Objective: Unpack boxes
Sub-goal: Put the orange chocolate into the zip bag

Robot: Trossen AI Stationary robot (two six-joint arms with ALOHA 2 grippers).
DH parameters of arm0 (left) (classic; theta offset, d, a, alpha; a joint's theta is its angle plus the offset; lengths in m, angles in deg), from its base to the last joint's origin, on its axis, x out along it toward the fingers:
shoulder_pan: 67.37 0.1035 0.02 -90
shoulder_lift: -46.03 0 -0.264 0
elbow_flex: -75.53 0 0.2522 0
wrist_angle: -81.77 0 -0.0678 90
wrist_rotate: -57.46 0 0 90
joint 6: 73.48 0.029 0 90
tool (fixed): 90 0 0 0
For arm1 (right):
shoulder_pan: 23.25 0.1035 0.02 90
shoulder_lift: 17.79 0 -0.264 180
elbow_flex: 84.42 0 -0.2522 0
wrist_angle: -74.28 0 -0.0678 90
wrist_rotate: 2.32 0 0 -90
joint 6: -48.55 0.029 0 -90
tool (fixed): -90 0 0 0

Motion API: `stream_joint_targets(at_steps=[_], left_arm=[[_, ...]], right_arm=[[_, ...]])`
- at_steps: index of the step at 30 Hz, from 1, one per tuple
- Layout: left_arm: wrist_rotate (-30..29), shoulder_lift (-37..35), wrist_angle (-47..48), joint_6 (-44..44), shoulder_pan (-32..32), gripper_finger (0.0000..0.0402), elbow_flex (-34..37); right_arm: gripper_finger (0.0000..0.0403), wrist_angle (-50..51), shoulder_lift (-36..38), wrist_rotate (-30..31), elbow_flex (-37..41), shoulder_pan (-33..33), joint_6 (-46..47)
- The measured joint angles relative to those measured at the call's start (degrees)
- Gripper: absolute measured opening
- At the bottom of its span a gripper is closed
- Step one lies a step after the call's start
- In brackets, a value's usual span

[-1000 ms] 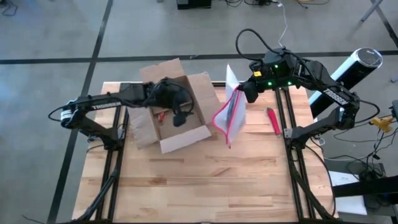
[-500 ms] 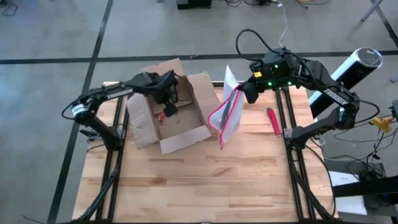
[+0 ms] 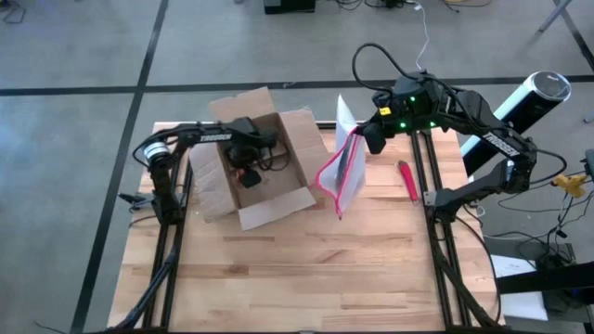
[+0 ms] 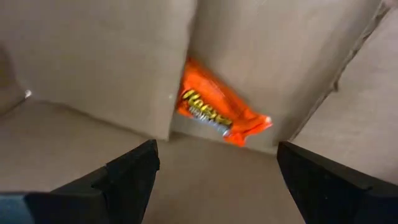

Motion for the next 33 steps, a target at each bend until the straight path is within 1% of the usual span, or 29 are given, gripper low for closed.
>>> stream_joint_targets(at_steps=[6, 30, 33], left_arm=[[2.9, 0.5, -2.2, 0.0, -0.1, 0.0315, 0.0], [3.2, 0.5, -2.4, -0.1, 0.0, 0.0314, 0.0], [5.3, 0.5, -2.4, 4.0, 0.0, 0.0314, 0.0]], right_arm=[[0.0000, 0.0, 0.0, 0.0, 0.0, 0.0, -0.2], [0.0000, -0.4, 0.0, 0.0, 0.0, 0.0, -0.8], [0.0000, -0.5, 0.0, 0.0, 0.0, 0.0, -0.9]])
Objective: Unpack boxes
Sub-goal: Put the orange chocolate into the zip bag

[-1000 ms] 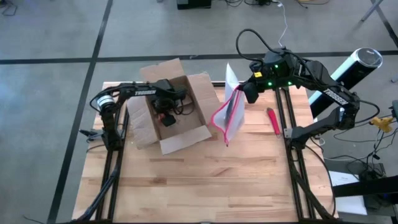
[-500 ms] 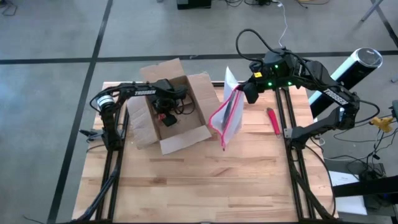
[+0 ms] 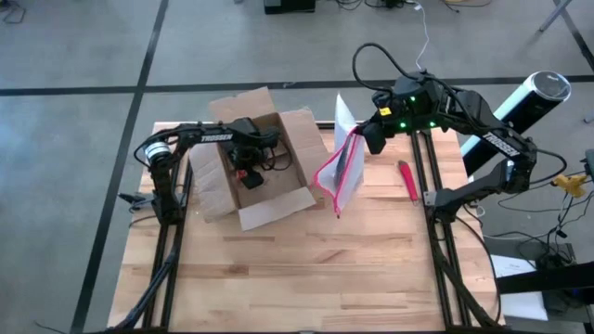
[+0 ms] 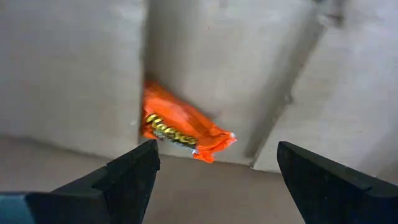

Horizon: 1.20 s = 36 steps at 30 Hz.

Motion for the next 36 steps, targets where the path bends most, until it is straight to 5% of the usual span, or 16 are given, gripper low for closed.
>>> stream_joint_targets(at_steps=[16, 28, 36], left_arm=[[0.2, 0.0, 0.3, 4.9, 0.0, 0.0307, 2.1], [0.2, 0.0, -4.3, 2.5, 0.0, 0.0119, 5.0], [0.2, 0.0, -6.5, 2.4, 0.0, 0.0054, 2.6]], right_arm=[[0.0000, -0.1, 0.0, -0.2, 0.0, 0.0, -0.5], [0.0000, -0.4, 0.0, -0.1, 0.0, 0.0, -0.8], [0.0000, -0.4, 0.0, -0.1, 0.0, 0.0, -0.8]])
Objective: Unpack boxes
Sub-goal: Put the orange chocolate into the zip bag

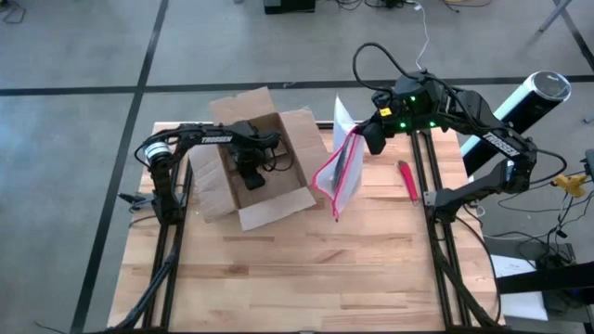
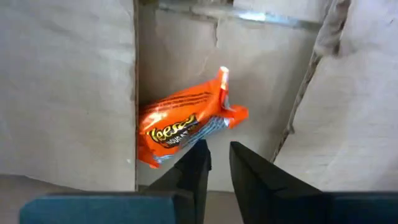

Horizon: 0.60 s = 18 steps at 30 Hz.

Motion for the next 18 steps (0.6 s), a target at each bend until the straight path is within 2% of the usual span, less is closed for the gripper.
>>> stream_joint_targets(at_steps=[10, 14, 18], left_arm=[[0.1, 0.0, -1.8, 0.7, 0.0, 0.0028, -0.1], [2.2, 0.0, -1.7, 0.9, 0.0, 0.0010, -0.2], [3.6, 0.0, -1.5, 1.0, -0.3, 0.0016, -1.5]], right_arm=[[0.0000, 0.0, 0.0, 0.0, 0.0, 0.0, 0.0], [0.0000, 0.0, 0.0, 0.0, 0.0, 0.0, 0.0], [0.0000, 0.0, 0.0, 0.1, 0.0, 0.0, 0.0]])
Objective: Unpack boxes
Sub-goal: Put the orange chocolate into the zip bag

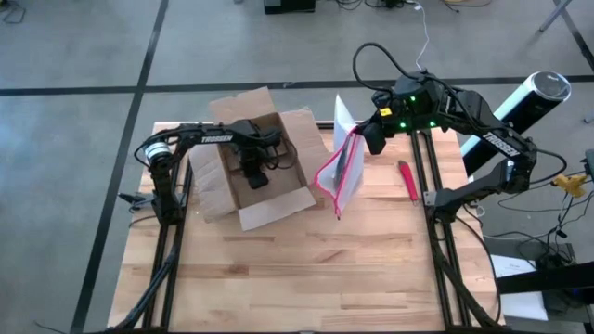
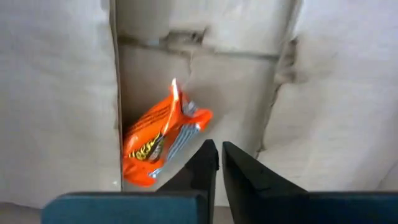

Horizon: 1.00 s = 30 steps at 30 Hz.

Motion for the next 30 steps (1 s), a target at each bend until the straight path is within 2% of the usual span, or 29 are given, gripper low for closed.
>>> stream_joint_targets(at_steps=[11, 17, 23, 30], left_arm=[[-0.7, 0.0, -1.2, 6.0, -1.3, 0.0150, -2.9], [-7.4, 0.2, -1.6, 6.1, -1.3, 0.0202, -2.2], [-8.2, 0.2, -3.3, 6.1, -1.2, 0.0218, -2.1], [-8.2, 0.2, -3.2, 6.1, -1.2, 0.0198, -2.1]], right_arm=[[0.0000, 0.0, 0.0, 0.0, 0.0, 0.0, 0.2], [0.0000, 0.0, 0.0, -0.1, 0.0, 0.0, 0.1], [0.0000, 0.0, 0.0, -0.1, 0.0, 0.0, 0.0], [0.0000, 0.0, -0.1, -0.1, 0.0, 0.0, 0.0]])
